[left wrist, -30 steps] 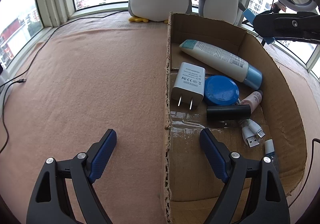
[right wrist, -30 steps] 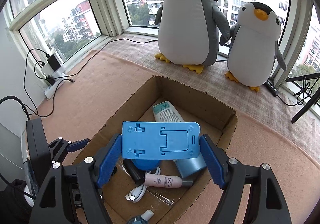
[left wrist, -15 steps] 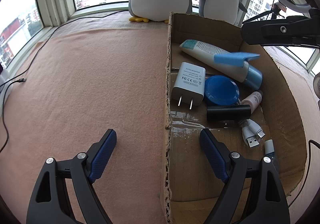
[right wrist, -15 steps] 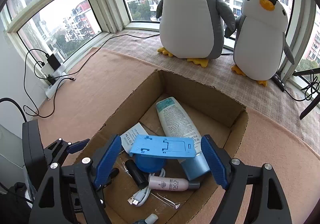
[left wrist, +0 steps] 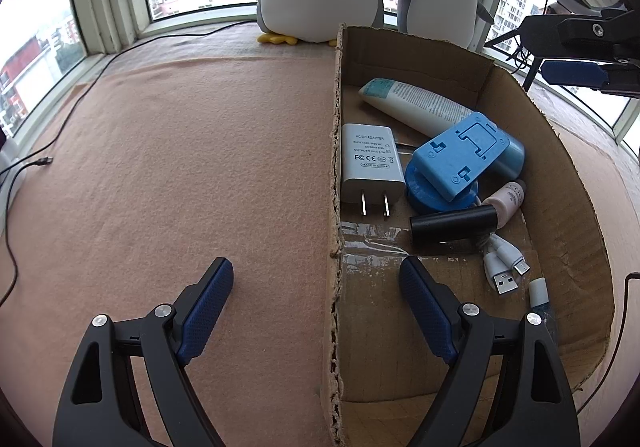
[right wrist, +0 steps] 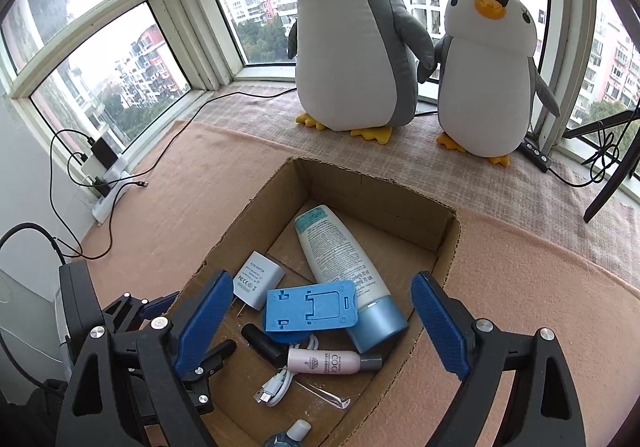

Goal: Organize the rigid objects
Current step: 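Move the right gripper to the patterned lighter and close on it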

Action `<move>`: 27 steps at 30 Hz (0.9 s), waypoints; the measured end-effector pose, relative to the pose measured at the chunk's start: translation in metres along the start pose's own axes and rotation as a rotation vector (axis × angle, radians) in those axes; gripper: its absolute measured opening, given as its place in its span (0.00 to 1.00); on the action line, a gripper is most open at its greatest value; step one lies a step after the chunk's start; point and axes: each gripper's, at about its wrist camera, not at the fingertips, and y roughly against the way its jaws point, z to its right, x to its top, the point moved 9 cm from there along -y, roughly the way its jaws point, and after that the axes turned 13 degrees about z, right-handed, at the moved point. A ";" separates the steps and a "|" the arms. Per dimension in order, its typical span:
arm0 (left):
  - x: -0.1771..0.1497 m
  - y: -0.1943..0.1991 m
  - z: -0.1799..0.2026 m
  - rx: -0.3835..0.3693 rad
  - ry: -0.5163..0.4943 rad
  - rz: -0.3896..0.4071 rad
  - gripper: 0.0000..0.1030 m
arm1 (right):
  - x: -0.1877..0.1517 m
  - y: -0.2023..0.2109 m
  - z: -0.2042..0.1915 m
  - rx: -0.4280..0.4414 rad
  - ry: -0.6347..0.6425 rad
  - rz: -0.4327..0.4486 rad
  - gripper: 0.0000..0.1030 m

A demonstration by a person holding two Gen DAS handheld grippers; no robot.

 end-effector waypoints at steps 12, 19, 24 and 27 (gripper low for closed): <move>0.001 0.000 -0.001 0.000 -0.017 0.003 0.84 | 0.004 0.066 0.024 -0.064 -0.031 0.073 0.86; 0.000 0.001 0.000 0.000 -0.027 0.004 0.84 | -0.014 0.114 0.043 -0.105 -0.048 0.089 0.85; 0.000 0.001 0.000 0.000 -0.028 0.005 0.84 | -0.043 0.133 0.056 -0.129 -0.066 0.046 0.85; 0.000 0.001 0.000 0.000 -0.027 0.005 0.84 | -0.067 0.133 0.064 -0.140 -0.117 -0.002 0.85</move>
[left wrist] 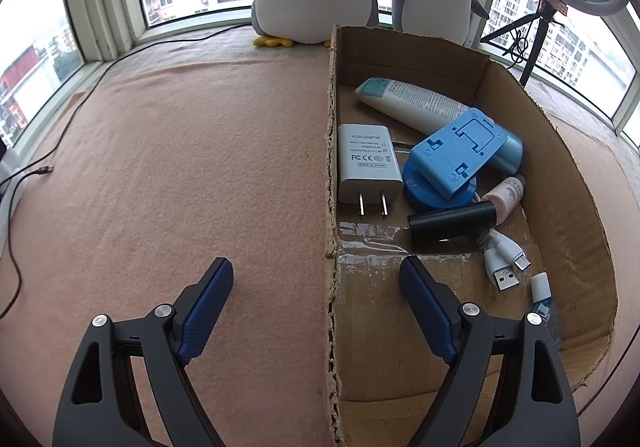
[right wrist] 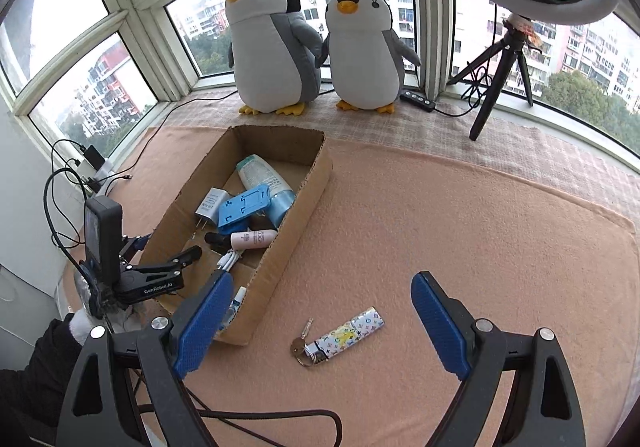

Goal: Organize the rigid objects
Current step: 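Move the right gripper to the patterned lighter and close on it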

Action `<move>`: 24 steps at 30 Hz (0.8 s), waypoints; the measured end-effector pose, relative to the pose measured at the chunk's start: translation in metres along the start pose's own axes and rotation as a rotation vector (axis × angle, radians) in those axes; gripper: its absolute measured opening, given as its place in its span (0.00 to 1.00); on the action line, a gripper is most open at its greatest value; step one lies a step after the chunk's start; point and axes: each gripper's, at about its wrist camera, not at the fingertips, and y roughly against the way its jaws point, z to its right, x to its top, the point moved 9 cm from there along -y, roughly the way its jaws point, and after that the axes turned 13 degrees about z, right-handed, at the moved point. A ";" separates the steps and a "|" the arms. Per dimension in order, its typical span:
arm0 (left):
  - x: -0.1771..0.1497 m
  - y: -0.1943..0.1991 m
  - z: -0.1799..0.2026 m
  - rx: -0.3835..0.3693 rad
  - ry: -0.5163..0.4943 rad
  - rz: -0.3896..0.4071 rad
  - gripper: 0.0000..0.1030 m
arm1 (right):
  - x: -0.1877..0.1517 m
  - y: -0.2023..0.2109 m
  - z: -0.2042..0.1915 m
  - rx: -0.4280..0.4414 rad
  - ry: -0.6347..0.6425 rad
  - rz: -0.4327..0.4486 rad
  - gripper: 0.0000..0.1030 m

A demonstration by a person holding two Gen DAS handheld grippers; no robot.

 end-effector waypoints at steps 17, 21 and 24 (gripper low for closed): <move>0.000 0.000 0.001 -0.017 0.013 0.002 0.84 | -0.078 -0.069 0.037 -0.036 -0.341 -0.274 0.34; 0.000 0.000 0.000 -0.023 0.018 0.003 0.84 | -0.087 -0.078 0.038 -0.044 -0.352 -0.319 0.30; 0.000 0.000 0.000 -0.027 0.020 0.003 0.84 | -0.094 -0.084 0.042 -0.056 -0.378 -0.356 0.29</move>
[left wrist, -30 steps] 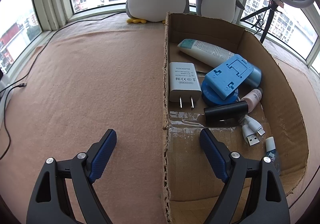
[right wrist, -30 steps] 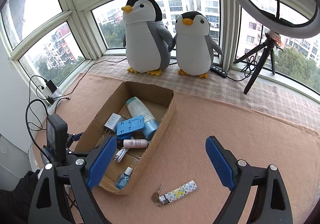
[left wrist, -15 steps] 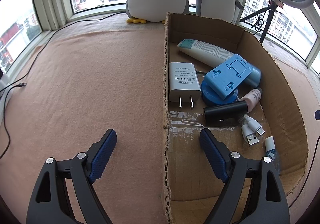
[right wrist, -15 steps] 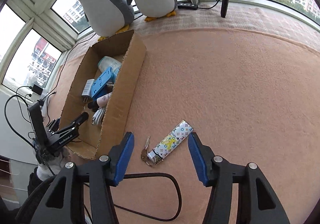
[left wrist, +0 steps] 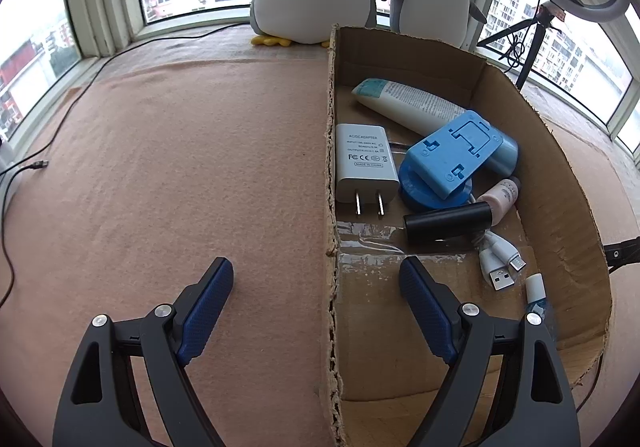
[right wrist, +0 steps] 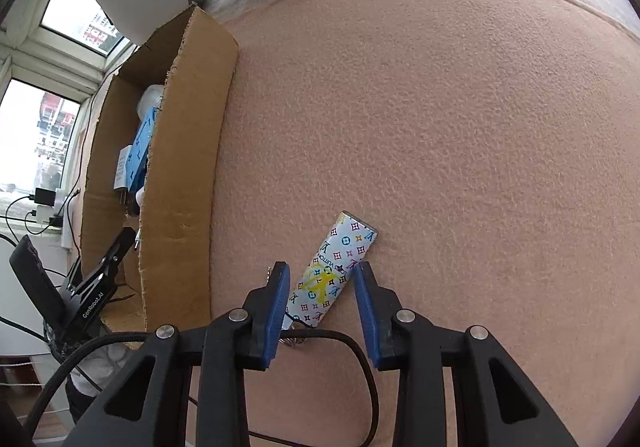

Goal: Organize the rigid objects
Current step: 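Move the right gripper to the patterned lighter and close on it, then carry the patterned lighter into the box and open the right gripper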

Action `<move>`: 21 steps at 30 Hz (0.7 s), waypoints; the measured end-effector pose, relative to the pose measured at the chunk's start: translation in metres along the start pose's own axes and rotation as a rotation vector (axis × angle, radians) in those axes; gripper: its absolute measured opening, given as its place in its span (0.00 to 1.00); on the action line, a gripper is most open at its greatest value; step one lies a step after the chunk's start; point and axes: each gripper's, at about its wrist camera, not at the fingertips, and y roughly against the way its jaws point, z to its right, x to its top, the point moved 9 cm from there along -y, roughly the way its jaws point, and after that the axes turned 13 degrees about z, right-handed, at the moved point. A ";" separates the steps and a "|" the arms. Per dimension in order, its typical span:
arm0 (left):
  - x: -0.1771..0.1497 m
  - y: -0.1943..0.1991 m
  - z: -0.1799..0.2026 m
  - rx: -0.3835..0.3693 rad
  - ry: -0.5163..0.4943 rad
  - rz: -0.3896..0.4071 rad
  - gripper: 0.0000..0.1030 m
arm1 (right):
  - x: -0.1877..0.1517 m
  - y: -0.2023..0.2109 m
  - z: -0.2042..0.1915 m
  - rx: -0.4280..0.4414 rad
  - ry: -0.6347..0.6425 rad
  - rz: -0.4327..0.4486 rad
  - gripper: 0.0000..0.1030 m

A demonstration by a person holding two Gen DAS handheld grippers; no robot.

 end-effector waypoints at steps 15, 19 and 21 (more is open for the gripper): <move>-0.001 0.000 0.000 -0.007 0.007 0.000 0.84 | 0.011 -0.012 -0.011 -0.071 0.138 0.033 0.21; -0.001 0.000 0.000 -0.007 0.007 0.000 0.84 | 0.021 -0.015 -0.011 -0.103 0.199 0.072 0.20; -0.001 0.000 0.000 -0.007 0.007 0.000 0.84 | 0.022 -0.016 -0.012 -0.114 0.229 0.074 0.20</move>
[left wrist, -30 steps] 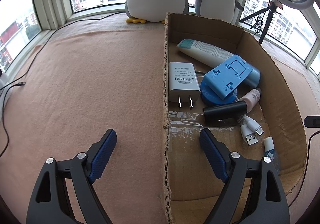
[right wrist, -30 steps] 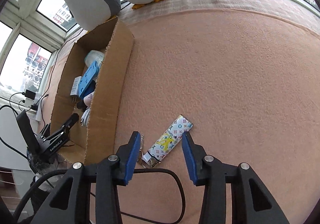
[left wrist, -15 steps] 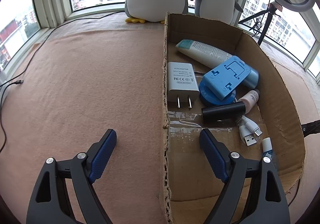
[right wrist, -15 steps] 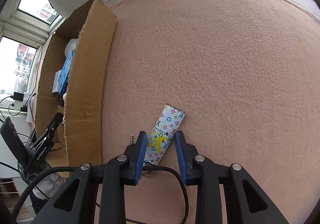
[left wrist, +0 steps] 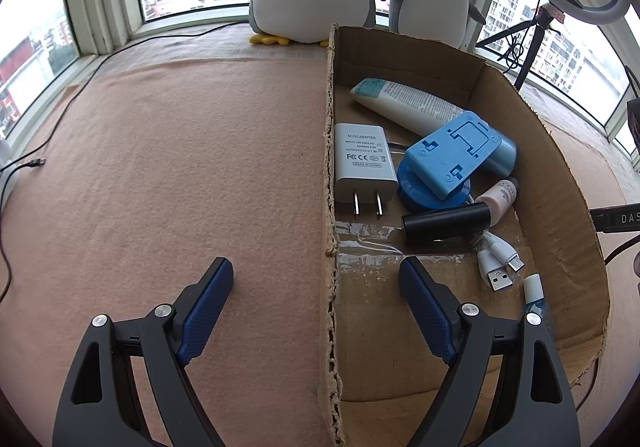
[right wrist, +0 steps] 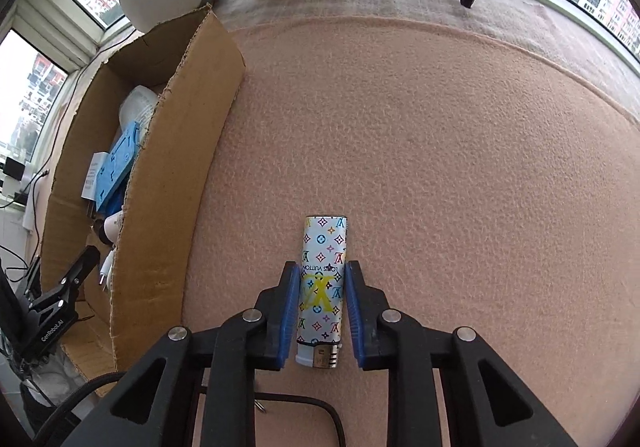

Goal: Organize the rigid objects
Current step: 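Carry the patterned lighter into the box and open the right gripper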

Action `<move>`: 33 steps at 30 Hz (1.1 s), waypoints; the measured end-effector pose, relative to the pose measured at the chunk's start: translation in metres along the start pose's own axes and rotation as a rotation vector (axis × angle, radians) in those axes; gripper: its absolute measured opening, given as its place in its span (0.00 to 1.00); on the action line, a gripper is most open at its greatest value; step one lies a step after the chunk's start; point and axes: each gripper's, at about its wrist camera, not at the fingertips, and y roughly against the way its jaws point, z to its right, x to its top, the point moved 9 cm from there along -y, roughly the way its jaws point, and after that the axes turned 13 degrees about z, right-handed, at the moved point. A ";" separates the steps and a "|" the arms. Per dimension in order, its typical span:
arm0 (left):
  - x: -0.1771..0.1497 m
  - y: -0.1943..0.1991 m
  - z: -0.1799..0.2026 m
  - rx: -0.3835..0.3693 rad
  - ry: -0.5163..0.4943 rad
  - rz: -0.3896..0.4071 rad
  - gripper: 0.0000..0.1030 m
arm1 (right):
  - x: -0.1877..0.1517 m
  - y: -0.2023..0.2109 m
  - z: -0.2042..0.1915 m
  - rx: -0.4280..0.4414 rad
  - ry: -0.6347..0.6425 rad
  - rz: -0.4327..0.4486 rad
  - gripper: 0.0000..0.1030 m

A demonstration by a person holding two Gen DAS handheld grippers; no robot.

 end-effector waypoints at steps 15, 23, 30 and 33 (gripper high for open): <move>0.000 0.000 0.000 -0.001 0.003 0.000 0.84 | -0.012 0.009 -0.027 -0.107 0.215 0.030 0.20; 0.000 0.000 0.000 -0.001 0.003 0.000 0.84 | 0.006 0.025 -0.016 -0.071 0.163 0.087 0.20; 0.000 0.000 0.000 -0.001 0.002 0.000 0.84 | 0.036 0.057 -0.039 -0.016 0.158 0.193 0.20; 0.000 0.000 0.000 -0.001 0.002 -0.001 0.84 | 0.049 0.072 -0.055 0.011 0.180 0.243 0.20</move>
